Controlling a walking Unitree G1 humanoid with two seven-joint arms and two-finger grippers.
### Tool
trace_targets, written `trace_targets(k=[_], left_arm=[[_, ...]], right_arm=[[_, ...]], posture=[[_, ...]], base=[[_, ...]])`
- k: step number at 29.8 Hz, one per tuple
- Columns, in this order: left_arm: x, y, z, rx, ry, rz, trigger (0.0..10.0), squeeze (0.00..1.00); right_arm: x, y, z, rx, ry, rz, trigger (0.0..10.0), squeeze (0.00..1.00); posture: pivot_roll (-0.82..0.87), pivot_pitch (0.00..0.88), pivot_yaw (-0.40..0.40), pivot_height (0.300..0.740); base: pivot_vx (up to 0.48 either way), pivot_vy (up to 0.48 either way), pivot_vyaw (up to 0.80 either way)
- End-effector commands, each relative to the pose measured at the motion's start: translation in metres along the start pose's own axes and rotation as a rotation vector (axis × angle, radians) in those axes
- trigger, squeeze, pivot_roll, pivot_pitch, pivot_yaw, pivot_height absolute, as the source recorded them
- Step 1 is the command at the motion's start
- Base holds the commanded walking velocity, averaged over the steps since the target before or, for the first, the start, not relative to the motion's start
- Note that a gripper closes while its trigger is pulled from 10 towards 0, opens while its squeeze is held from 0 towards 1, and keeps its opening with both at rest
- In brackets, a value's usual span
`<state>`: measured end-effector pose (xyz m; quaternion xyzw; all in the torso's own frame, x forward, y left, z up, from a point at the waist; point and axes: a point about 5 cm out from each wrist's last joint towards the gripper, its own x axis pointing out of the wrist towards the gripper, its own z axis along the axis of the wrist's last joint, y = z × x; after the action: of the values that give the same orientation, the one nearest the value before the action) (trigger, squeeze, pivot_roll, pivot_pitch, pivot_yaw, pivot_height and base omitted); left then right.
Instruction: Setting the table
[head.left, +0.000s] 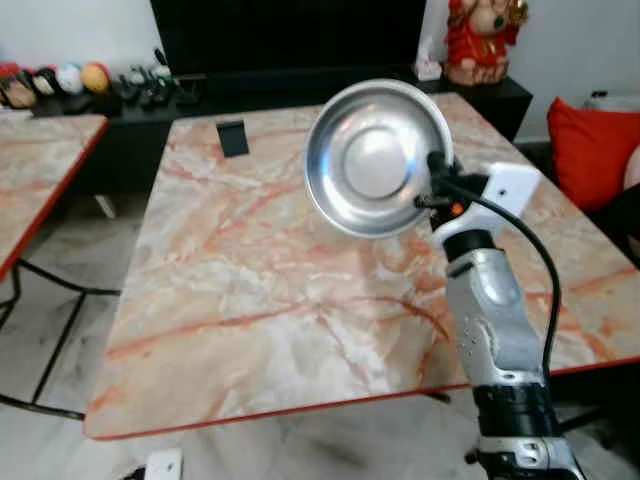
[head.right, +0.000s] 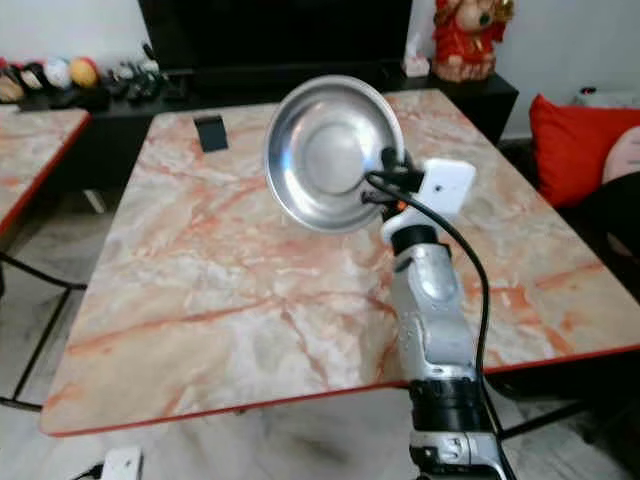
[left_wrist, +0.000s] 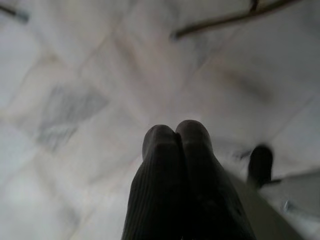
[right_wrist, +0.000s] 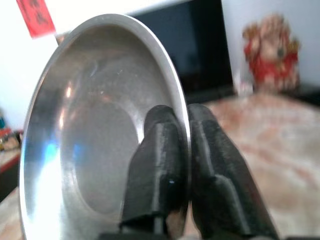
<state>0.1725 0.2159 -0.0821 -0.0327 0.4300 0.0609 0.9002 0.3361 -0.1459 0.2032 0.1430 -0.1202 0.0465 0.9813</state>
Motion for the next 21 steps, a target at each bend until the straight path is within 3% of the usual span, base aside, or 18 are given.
trace_targets(k=[1,4,6,10,11,14,16,21], left_arm=[[-0.003,0.009,-0.007,0.001,0.023,0.019,10.0,0.00],[-0.003,0.009,-0.007,0.003,0.025,0.016,10.0,0.00],[-0.003,0.010,-0.007,0.009,0.031,0.013,10.0,0.00],[-0.003,0.010,-0.007,0.012,0.035,0.012,10.0,0.00],[-0.003,0.009,-0.007,0.020,0.039,0.007,10.0,0.00],[-0.002,0.009,-0.006,0.023,0.040,0.000,10.0,0.00],[-0.002,0.009,-0.005,0.020,0.040,-0.002,10.0,0.00],[-0.002,0.009,-0.004,0.027,0.040,-0.004,10.0,0.00]], right_arm=[[-0.005,0.004,0.004,0.058,0.019,0.010,10.0,0.00],[-0.011,0.000,0.006,0.078,0.036,0.002,10.0,0.00],[-0.024,-0.013,0.005,0.099,0.120,-0.053,10.0,0.00],[-0.032,-0.022,0.001,0.101,0.198,-0.101,10.0,0.00],[-0.037,-0.031,0.008,0.100,0.215,-0.104,10.0,0.00],[-0.046,-0.045,0.015,0.030,0.290,-0.110,10.0,0.00],[-0.051,-0.052,0.016,0.030,0.331,-0.127,10.0,0.00],[-0.072,-0.067,-0.005,0.162,0.496,-0.162,10.0,0.00]], posture=[[-0.12,0.000,0.010,0.732],[-0.13,0.000,0.011,0.732],[-0.15,0.000,0.015,0.732],[-0.15,0.000,0.015,0.732],[-0.17,0.000,0.014,0.732],[-0.17,0.000,0.014,0.732],[-0.18,0.000,0.015,0.732],[-0.19,0.000,0.012,0.732]], base=[[0.000,0.000,0.00],[0.000,0.000,0.00],[0.000,0.000,0.00],[0.000,0.000,0.00],[0.000,0.000,0.00],[0.000,0.000,0.00],[0.000,0.000,0.00],[0.000,0.000,0.00]])
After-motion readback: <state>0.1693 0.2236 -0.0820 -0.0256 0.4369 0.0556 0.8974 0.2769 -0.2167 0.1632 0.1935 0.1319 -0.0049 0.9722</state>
